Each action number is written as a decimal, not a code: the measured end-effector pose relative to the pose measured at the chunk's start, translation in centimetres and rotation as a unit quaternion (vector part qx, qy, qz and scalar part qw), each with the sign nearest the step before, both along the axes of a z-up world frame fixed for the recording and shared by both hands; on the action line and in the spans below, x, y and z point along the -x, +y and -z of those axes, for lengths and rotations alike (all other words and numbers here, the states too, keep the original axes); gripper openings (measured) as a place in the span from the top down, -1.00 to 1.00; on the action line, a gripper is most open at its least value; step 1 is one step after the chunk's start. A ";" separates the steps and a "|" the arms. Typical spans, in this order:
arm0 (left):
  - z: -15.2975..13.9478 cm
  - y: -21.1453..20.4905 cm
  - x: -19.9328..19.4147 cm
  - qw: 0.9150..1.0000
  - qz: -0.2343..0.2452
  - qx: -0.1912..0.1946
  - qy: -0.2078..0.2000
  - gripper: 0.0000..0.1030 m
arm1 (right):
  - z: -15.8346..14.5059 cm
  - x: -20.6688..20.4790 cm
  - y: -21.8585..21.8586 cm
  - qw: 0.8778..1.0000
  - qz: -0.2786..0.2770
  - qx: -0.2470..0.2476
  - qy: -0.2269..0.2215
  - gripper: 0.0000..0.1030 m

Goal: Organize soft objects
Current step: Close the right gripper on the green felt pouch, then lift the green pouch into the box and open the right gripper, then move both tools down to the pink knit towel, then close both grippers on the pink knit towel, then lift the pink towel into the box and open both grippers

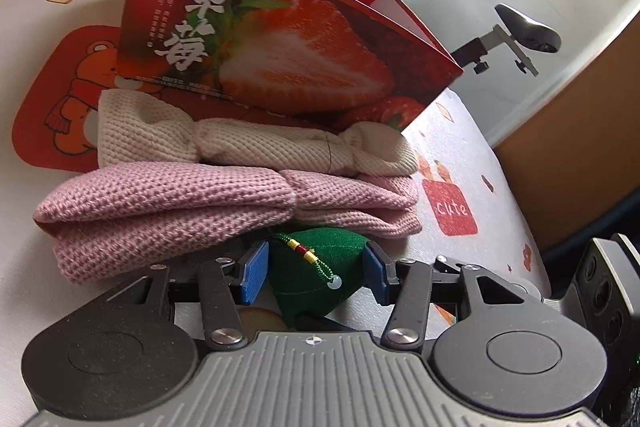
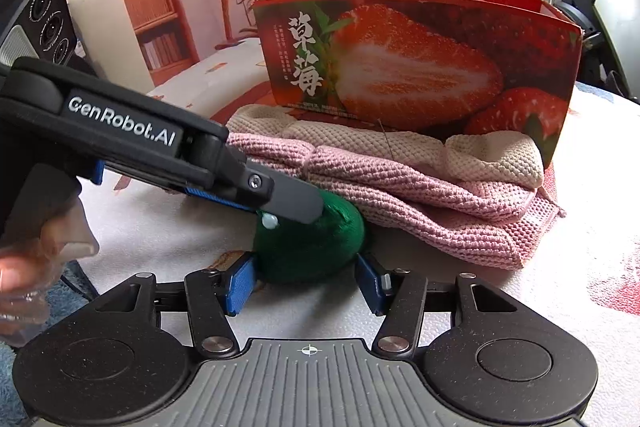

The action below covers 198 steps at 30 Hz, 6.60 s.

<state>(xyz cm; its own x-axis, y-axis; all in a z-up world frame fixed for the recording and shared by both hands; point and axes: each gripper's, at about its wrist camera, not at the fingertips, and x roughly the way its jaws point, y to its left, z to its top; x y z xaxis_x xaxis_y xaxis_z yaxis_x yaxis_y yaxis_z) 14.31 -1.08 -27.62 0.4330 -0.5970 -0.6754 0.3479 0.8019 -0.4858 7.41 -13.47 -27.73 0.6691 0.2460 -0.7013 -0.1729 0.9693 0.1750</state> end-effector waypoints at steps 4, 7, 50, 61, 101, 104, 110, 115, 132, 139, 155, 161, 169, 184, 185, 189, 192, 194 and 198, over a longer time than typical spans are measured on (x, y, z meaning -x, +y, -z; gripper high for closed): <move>0.2 -0.4 0.6 1.000 0.016 -0.001 0.008 0.09 | -0.1 0.2 -0.4 1.000 0.016 0.000 -0.006 -0.08; 0.5 -0.4 0.6 1.000 0.016 0.001 0.011 0.09 | -0.1 0.2 -0.9 1.000 0.022 -0.015 -0.007 -0.02; -18.7 -2.8 -11.3 0.974 -0.002 0.043 -0.224 0.13 | -20.3 -15.9 -7.4 0.966 -0.021 0.075 -0.246 0.05; -10.9 -5.6 -14.9 0.991 -0.004 0.015 -0.129 0.13 | -11.7 -18.1 -10.3 0.989 0.034 0.027 -0.139 0.05; -9.5 4.6 -2.3 0.988 -0.070 -0.078 -0.115 -0.07 | -10.1 -6.0 -11.1 0.977 0.150 0.014 -0.151 -0.04; -7.7 5.4 -1.3 0.988 -0.082 -0.092 -0.092 -0.07 | -9.0 -4.5 -10.8 0.977 0.158 0.008 -0.141 -0.04; -4.9 6.8 -0.4 0.984 -0.120 -0.112 -0.062 -0.07 | -5.6 -2.3 -10.1 0.980 0.173 -0.001 -0.099 -0.04; -3.6 7.0 0.5 0.982 -0.129 -0.131 -0.048 -0.07 | -2.6 -1.3 -8.7 0.982 0.178 0.000 -0.057 -0.04; -1.0 6.8 0.9 0.984 -0.124 -0.129 -0.019 -0.08 | 0.8 -2.5 -7.5 0.986 0.167 0.024 0.003 -0.19; -0.5 6.2 1.2 0.983 -0.113 -0.142 -0.029 -0.12 | 1.0 -2.2 -6.2 0.988 0.145 0.055 0.003 -0.21; -0.4 5.9 1.3 0.983 -0.107 -0.146 -0.033 -0.16 | 0.9 -1.6 -6.1 0.988 0.146 0.054 0.008 -0.21; -0.3 5.7 1.4 0.983 -0.104 -0.147 -0.035 -0.23 | 0.9 -1.6 -6.1 0.989 0.143 0.046 0.011 -0.12; -0.3 6.1 1.3 0.984 -0.110 -0.134 -0.031 -0.25 | 0.6 -1.5 -5.4 0.992 0.121 0.026 0.013 0.39; -0.6 6.0 1.6 0.984 -0.102 -0.138 -0.054 0.61 | -1.0 -0.8 -3.3 0.998 0.064 -0.010 0.007 0.79; -0.7 6.0 1.7 0.984 -0.103 -0.136 -0.058 0.62 | -1.2 -0.8 -3.2 0.998 0.060 -0.009 0.003 0.79; -2.0 6.2 2.4 0.983 -0.107 -0.124 -0.088 0.63 | -2.5 -0.6 -3.1 0.998 0.051 -0.012 -0.022 0.80; -3.8 6.1 2.8 0.980 -0.100 -0.118 -0.124 0.63 | -4.1 -0.4 -3.2 0.998 0.047 -0.014 -0.049 0.80; -5.4 6.0 2.8 0.977 -0.099 -0.114 -0.151 0.63 | -5.5 -0.4 -3.5 0.997 0.046 -0.010 -0.068 0.80; -9.1 5.9 2.6 0.968 -0.102 -0.097 -0.206 0.63 | -8.7 -0.9 -4.5 0.993 0.050 -0.014 -0.110 0.80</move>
<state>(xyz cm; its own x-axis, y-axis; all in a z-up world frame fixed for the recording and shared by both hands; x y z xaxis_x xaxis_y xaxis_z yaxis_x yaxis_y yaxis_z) 11.66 4.84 -18.52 0.7856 -0.3497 -0.5105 0.3048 0.9367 -0.1726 8.35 -17.94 -19.02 0.8276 0.1883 -0.5288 -0.1136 0.9787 0.1707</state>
